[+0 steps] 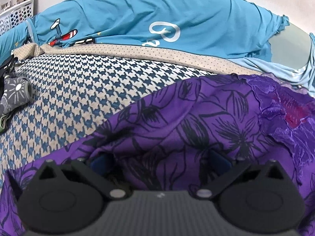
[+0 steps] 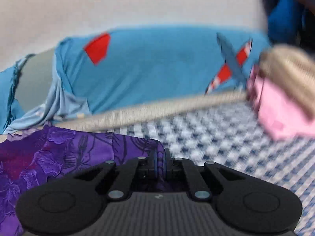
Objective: Fold clothes
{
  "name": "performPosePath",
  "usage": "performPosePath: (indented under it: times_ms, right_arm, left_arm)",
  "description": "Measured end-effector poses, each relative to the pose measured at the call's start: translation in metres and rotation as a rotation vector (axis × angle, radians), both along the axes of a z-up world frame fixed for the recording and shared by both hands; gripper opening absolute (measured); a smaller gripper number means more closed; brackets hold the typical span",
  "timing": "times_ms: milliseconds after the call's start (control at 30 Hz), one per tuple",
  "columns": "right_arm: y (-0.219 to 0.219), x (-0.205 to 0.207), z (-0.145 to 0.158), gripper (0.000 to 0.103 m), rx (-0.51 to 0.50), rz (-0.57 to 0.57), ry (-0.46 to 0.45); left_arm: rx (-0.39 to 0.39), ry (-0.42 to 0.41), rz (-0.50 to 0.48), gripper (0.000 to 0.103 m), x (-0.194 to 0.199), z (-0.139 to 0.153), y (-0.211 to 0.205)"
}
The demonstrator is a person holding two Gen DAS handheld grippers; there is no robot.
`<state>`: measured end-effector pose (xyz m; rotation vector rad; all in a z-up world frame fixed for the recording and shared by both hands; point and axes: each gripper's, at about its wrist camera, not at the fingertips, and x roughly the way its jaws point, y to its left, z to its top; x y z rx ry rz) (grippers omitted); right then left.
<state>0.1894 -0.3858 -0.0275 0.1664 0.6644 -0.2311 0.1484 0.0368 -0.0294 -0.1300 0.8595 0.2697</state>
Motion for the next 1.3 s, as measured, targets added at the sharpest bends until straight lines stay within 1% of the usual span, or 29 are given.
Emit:
performPosePath:
  times_ms: [67,133,167,200,300,400,500,600,733,867,1000,1100,1167,1300]
  right_arm:
    - [-0.005,0.001,-0.001,0.007,0.014,-0.028,0.006]
    - [-0.009,-0.003,0.005,0.009,0.049,-0.041,-0.025]
    - [-0.011,-0.006,0.01,0.015,0.072,-0.043,-0.045]
    - [-0.012,-0.009,0.014,0.019,0.081,-0.047,-0.062]
    - [-0.014,-0.018,0.025,0.019,0.09,-0.052,-0.095]
    - [-0.022,-0.033,0.036,0.019,0.144,-0.049,-0.119]
    - [-0.028,-0.048,0.046,0.019,0.132,-0.064,-0.122]
    - [-0.037,-0.065,0.05,0.02,0.12,-0.077,-0.103]
    - [-0.051,-0.088,0.047,0.021,0.141,-0.114,-0.065]
    - [-0.059,-0.11,0.043,0.027,0.148,-0.131,-0.013]
    - [-0.065,-0.133,0.043,0.029,0.135,-0.15,0.022]
    - [-0.064,-0.146,0.039,0.029,0.146,-0.127,0.055]
    - [-0.06,-0.149,0.038,0.029,0.13,-0.101,0.071]
    - [-0.054,-0.154,0.039,0.029,0.136,-0.084,0.076]
  left_arm:
    - [0.006,0.004,-0.003,0.103,-0.001,0.0,-0.001]
    - [0.008,0.007,-0.004,0.103,-0.003,0.0,-0.001]
    - [0.006,0.006,-0.005,0.103,-0.004,0.001,0.0]
    - [0.002,0.002,-0.007,0.103,-0.006,0.002,0.0]
    - [-0.003,-0.01,-0.02,0.103,-0.012,0.006,-0.001]
    - [0.003,-0.022,-0.031,0.103,-0.018,0.01,-0.004]
    - [0.004,-0.035,-0.039,0.103,-0.024,0.014,-0.004]
    - [0.005,-0.047,-0.047,0.103,-0.03,0.018,-0.004]
    - [0.005,-0.062,-0.055,0.103,-0.038,0.023,-0.004]
    - [-0.004,-0.067,-0.053,0.103,-0.04,0.025,-0.003]
    - [-0.006,-0.073,-0.061,0.103,-0.043,0.027,-0.004]
    - [-0.006,-0.075,-0.065,0.103,-0.045,0.028,-0.005]
    - [-0.008,-0.076,-0.065,0.103,-0.046,0.029,-0.005]
    - [-0.005,-0.079,-0.069,0.103,-0.048,0.029,-0.007]
